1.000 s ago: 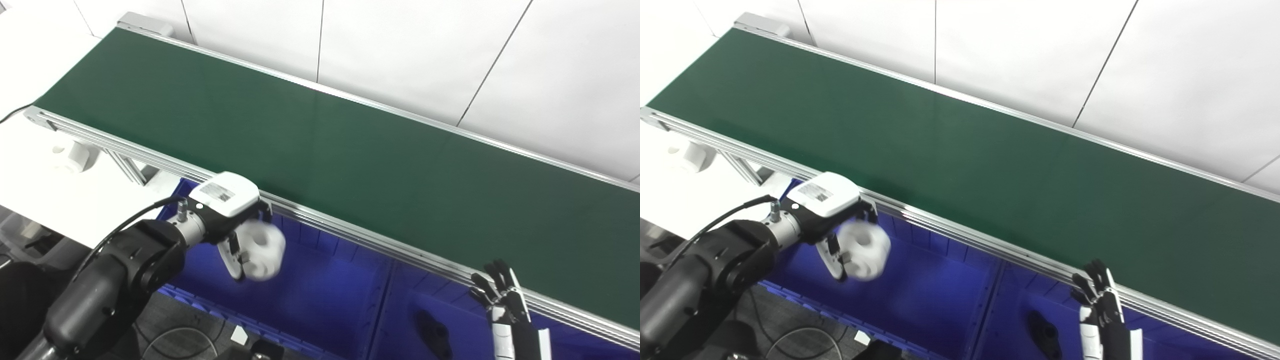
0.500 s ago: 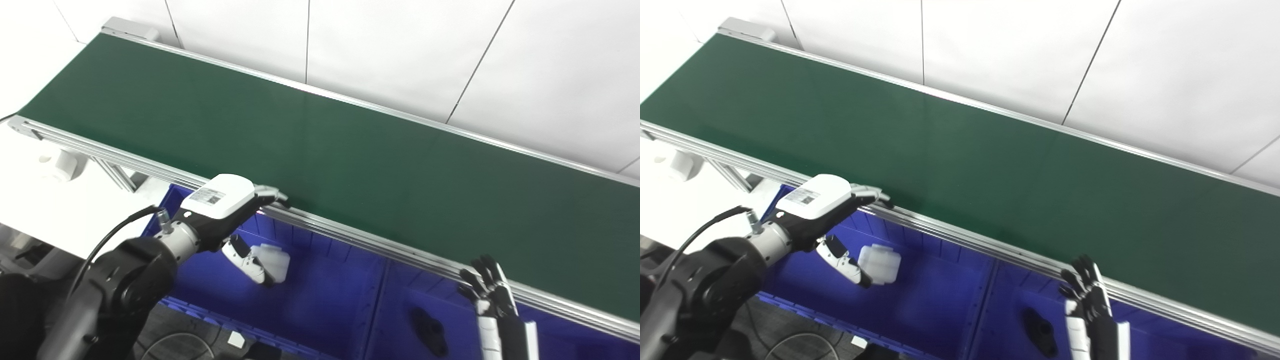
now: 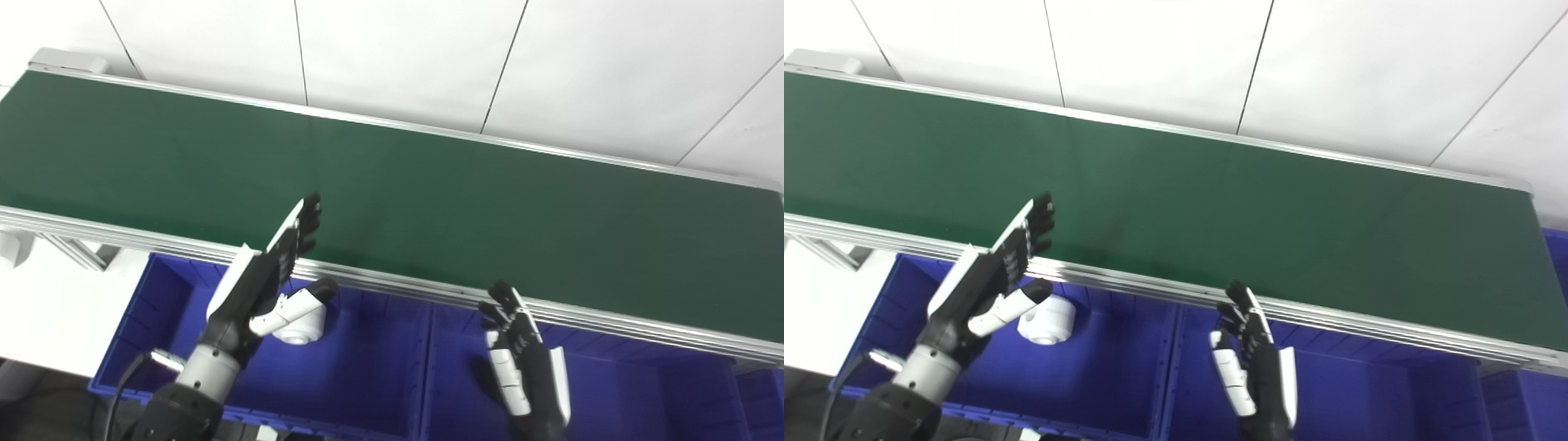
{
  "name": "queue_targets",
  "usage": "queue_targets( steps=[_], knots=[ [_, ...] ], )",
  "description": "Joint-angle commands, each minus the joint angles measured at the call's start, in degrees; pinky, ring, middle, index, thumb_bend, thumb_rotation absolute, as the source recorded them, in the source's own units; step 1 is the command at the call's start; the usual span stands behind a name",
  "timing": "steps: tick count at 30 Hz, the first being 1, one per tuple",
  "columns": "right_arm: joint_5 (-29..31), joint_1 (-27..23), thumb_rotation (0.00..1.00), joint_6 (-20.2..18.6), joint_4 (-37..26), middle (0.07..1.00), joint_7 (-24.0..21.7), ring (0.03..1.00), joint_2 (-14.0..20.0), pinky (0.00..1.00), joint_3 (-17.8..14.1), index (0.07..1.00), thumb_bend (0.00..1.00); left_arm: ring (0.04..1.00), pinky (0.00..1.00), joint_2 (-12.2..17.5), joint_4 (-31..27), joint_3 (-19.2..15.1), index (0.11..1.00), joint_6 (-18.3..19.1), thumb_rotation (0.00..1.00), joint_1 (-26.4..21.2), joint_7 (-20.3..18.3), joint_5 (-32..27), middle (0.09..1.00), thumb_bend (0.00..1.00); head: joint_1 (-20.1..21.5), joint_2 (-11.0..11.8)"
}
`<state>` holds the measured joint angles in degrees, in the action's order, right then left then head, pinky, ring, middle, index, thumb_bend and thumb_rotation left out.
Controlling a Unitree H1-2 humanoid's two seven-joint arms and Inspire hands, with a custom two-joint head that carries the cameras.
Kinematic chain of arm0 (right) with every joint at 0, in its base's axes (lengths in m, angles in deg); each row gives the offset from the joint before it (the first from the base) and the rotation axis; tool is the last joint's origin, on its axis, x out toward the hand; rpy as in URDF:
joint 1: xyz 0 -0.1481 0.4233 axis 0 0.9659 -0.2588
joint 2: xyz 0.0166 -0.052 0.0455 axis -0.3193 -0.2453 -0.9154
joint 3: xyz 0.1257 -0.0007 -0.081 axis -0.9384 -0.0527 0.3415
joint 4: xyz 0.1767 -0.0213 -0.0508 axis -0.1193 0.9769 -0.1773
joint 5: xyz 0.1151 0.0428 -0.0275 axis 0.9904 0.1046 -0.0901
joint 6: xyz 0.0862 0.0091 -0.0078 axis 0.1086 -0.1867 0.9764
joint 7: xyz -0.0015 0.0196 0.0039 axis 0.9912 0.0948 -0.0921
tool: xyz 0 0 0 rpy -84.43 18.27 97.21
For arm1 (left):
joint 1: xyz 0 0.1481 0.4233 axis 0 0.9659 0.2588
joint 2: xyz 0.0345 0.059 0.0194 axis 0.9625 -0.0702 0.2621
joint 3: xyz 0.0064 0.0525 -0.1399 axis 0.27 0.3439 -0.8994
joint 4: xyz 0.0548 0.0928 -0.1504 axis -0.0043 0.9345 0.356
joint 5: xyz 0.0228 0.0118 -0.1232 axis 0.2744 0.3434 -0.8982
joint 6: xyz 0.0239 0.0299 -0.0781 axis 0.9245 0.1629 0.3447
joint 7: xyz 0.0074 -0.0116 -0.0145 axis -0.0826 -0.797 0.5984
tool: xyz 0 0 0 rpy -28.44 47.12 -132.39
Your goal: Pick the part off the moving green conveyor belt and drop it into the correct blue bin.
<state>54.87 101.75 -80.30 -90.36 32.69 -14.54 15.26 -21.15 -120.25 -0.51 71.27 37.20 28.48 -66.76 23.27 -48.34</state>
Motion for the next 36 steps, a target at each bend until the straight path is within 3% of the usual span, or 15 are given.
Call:
queue_targets(
  steps=[1, 4, 8, 14, 26, 33, 36],
  knots=[
    [-1.2, -0.1, 0.85, 0.7, -0.3, 0.907, 1.4, 0.857, -1.9, 0.82, 1.0, 0.917, 0.71, 1.000, 1.00, 1.5, 1.4, -0.8, 1.000, -4.0, 0.72, -0.9, 2.2, -1.7, 1.000, 0.60, 1.6, -0.1],
    [-2.5, -0.4, 0.86, 0.6, 0.2, 0.909, 2.6, 0.856, -3.0, 0.81, 1.8, 0.917, 0.71, 1.000, 0.96, 3.4, 5.1, -1.4, 1.000, -7.0, 0.73, -1.8, 4.3, -1.0, 1.000, 0.60, 4.1, -0.1],
    [-4.0, -0.7, 0.88, 0.2, 0.6, 0.907, 3.8, 0.857, -3.9, 0.80, 2.6, 0.909, 0.72, 1.000, 0.99, 5.0, 7.3, -1.2, 1.000, -8.9, 0.73, -2.7, 5.5, -1.8, 1.000, 0.63, 6.5, -0.3],
    [-5.6, -1.6, 0.90, -0.4, 1.4, 0.904, 4.9, 0.856, -4.5, 0.79, 3.2, 0.902, 0.74, 1.000, 1.00, 6.3, 8.0, -0.8, 1.000, -8.8, 0.73, -3.6, 6.3, -3.8, 1.000, 0.64, 10.5, -0.8],
    [-7.0, -3.4, 0.89, -0.3, 4.2, 0.901, 6.9, 0.851, -5.0, 0.77, 3.4, 0.891, 0.78, 1.000, 1.00, 8.0, 8.4, -1.3, 1.000, -7.5, 0.72, -4.7, 6.8, -7.3, 1.000, 0.73, 14.0, -0.3],
    [-10.9, -4.8, 0.90, -0.2, 6.7, 0.883, 9.9, 0.821, -6.0, 0.77, 4.3, 0.877, 0.77, 1.000, 1.00, 9.8, 9.7, -2.1, 1.000, -7.5, 0.72, -5.4, 6.5, -9.9, 1.000, 0.69, 18.6, 0.3],
    [-10.6, -5.4, 0.92, 0.2, 7.5, 0.887, 10.1, 0.826, -6.0, 0.80, 4.5, 0.881, 0.78, 1.000, 1.00, 10.3, 10.6, -2.2, 1.000, -8.0, 0.71, -5.6, 6.3, -11.1, 1.000, 0.70, 18.8, 0.4]
  ],
)
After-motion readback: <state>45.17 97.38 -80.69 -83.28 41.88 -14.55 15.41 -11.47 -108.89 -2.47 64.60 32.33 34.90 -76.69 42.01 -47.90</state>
